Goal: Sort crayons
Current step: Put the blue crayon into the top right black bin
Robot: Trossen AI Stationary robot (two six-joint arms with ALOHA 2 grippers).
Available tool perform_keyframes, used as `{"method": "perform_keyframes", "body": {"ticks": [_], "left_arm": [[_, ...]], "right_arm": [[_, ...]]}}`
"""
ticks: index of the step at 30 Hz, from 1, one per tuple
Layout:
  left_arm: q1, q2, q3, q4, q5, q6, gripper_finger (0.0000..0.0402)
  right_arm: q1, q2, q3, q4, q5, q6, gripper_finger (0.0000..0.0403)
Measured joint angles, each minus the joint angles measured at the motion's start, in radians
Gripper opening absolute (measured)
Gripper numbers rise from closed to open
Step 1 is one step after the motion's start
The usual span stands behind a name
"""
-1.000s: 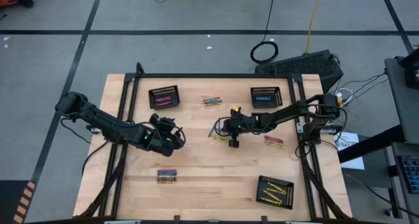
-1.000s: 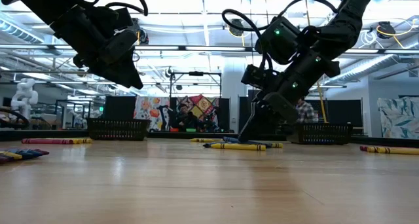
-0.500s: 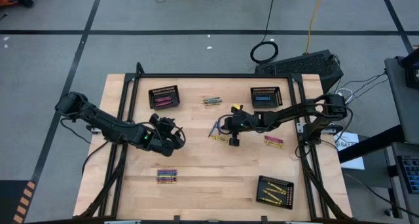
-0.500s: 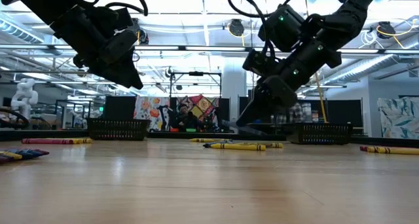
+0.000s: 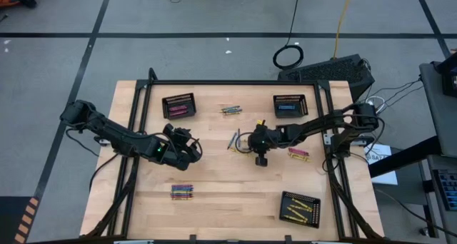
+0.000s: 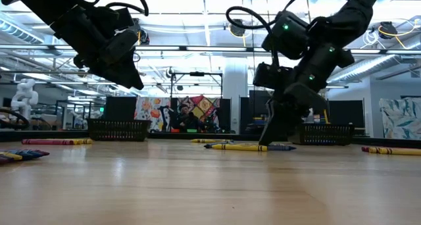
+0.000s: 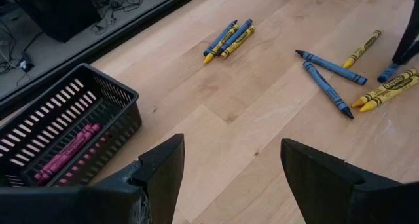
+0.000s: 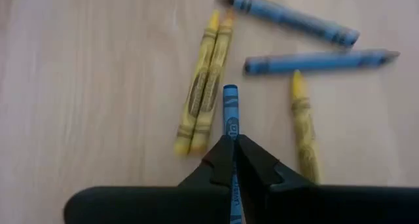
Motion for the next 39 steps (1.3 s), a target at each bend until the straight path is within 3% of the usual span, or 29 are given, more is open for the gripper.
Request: {"method": "perform_keyframes", "body": {"ticks": [11,23,28,35,39], "left_arm": [[0.000,0.000,0.000,0.000,0.000,0.000,0.0256],[0.000,0.000,0.000,0.003,0.000,-0.001,0.0256],[0.000,0.000,0.000,0.003,0.000,-0.001,0.0256],[0.000,0.000,0.000,0.003,0.000,-0.001,0.0256],[0.000,0.000,0.000,0.006,0.000,-0.001,0.0256]], "right_arm": [[0.024,-0.004,0.002,-0.050,0.076,0.066,0.0010],[0.010,-0.078,-0.002,-0.160,0.083,0.099,0.0129],[0.011,-0.067,-0.002,-0.215,0.155,0.098,0.0130],[0.012,-0.156,-0.001,-0.434,0.102,0.065,0.0114],[0.010,-0.186,-0.001,-0.418,0.099,0.050,0.0112]]}}
